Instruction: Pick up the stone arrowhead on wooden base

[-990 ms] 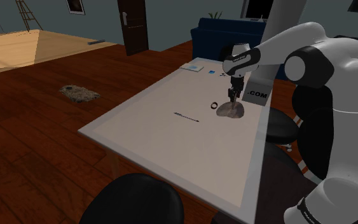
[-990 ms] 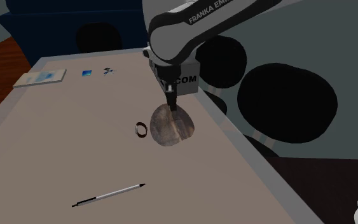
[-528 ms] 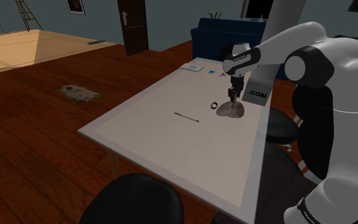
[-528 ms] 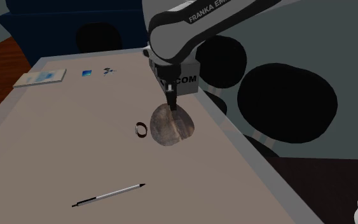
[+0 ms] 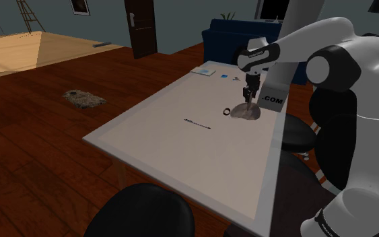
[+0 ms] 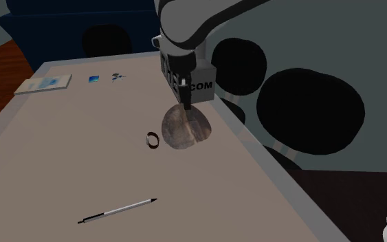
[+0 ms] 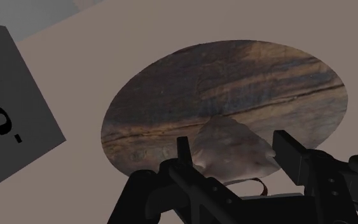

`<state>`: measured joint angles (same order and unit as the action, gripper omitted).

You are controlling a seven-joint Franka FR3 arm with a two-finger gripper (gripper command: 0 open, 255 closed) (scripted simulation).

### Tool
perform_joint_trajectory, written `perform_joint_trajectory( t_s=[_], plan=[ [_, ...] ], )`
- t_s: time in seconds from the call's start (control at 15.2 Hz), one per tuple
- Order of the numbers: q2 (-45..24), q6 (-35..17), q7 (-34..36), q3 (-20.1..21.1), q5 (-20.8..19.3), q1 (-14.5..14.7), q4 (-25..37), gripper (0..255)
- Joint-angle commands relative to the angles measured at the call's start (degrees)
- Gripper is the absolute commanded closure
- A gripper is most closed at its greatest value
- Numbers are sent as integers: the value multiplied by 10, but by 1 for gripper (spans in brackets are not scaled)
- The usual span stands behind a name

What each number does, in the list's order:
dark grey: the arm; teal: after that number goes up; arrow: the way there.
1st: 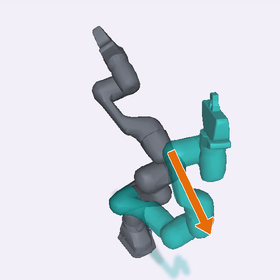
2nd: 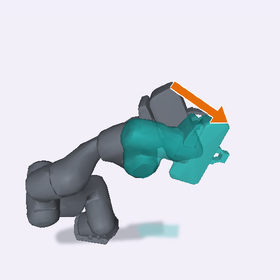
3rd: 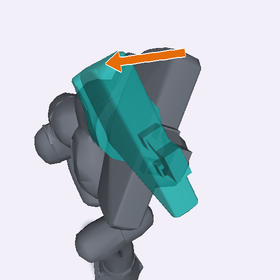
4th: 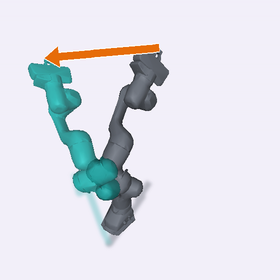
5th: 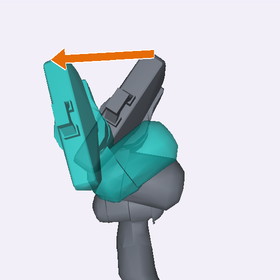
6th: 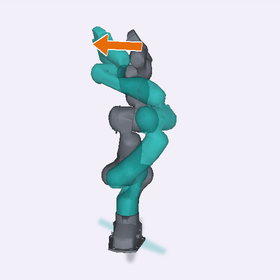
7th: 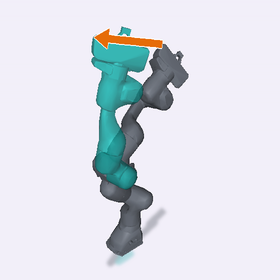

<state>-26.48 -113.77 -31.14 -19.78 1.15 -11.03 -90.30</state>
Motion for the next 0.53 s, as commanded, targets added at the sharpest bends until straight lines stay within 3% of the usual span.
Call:
perform_joint_trajectory(
  t_s=[0.0,0.46],
  plan=[
    [3,15,-2,-1,-1,-1,12,255],
    [13,50,-3,-3,-3,-1,38,255]
  ],
)
